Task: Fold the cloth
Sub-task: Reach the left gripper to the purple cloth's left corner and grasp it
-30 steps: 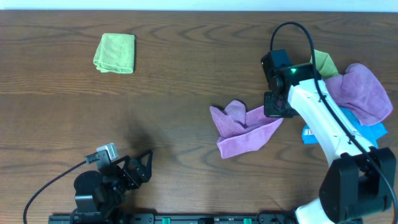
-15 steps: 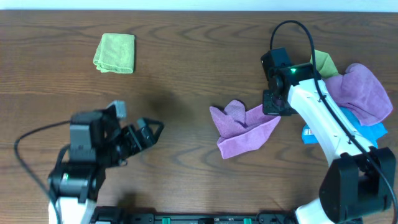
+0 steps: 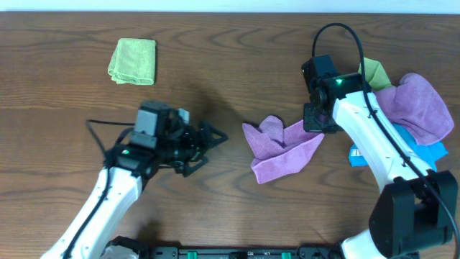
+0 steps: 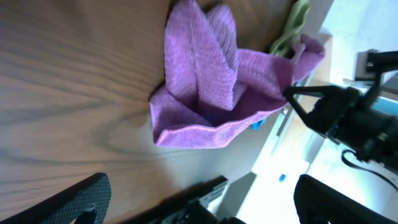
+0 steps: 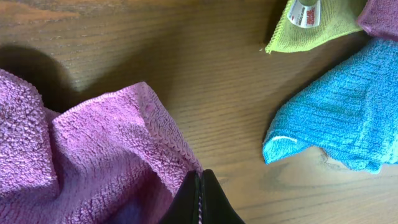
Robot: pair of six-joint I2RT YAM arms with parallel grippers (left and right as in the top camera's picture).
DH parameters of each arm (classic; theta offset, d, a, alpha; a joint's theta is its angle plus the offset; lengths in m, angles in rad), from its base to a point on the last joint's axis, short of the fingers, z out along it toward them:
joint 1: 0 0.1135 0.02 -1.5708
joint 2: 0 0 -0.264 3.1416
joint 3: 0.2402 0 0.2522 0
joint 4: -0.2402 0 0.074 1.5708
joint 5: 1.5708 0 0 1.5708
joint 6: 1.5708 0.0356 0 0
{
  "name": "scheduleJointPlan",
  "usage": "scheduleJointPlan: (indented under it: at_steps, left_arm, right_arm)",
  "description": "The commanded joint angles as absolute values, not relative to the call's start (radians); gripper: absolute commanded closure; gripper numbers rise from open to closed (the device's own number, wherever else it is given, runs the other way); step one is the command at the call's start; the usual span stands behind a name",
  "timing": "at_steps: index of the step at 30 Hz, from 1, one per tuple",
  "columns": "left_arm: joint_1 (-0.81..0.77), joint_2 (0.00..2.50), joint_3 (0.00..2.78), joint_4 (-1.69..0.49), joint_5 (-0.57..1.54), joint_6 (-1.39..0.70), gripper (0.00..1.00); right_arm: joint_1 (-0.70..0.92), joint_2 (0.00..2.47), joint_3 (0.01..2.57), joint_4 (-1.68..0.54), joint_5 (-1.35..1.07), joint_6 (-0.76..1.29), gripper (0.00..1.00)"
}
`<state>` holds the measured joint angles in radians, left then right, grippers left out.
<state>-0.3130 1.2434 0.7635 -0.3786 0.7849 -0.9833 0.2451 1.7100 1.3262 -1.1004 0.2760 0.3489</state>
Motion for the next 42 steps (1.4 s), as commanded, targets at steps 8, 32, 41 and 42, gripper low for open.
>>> scheduleJointPlan:
  at_steps: [8,32,41,42]
  left_arm:
    - [-0.484,1.473,0.774,-0.165,0.833,-1.369,0.05]
    - [-0.599,1.734,0.774,0.040,0.884,-1.803,0.04]
    - [-0.634,1.739,0.774,0.117,0.860,-1.866,0.01]
    - [-0.635,1.739,0.774,0.117,0.857,-1.867,0.01]
  right_arm:
    - [0.239,1.701,1.327,-1.095,0.280,0.366,0.99]
    - [0.239,1.701,1.327,-1.085,0.279,0.366,0.98]
    - [0.239,1.701,1.327,-1.083,0.279,0.366,0.99]
    - [0.239,1.701,1.327,-1.083,0.279,0.366,0.98]
